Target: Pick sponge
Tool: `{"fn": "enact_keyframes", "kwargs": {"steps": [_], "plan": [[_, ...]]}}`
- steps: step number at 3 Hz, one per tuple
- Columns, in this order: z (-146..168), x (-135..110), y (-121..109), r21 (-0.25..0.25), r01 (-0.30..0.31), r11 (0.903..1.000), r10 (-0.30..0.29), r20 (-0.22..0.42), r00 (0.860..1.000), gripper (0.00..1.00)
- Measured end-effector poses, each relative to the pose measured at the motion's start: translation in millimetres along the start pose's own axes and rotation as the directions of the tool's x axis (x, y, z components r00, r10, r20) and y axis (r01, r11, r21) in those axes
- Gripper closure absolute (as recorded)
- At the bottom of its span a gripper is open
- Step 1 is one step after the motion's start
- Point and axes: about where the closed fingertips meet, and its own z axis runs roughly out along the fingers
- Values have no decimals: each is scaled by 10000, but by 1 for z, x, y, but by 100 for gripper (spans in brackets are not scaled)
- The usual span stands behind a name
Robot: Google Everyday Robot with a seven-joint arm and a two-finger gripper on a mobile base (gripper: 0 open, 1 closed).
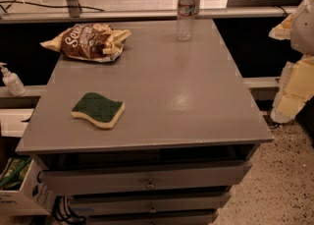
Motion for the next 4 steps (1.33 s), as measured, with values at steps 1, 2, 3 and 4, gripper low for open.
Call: {"fn": "enact_keyframes", "kwargs": {"steps": [1,2,3,4], "plan": [[0,0,0,16,-2,10000,2,11,10000,0],[-2,-10,1,-103,-211,9997,217,676,9975,0],[-4,-30,0,-448,-1031,9937,1104,2165,9700,0],[-9,-61,0,-1166,-1546,9811,1881,3833,9043,0]]}}
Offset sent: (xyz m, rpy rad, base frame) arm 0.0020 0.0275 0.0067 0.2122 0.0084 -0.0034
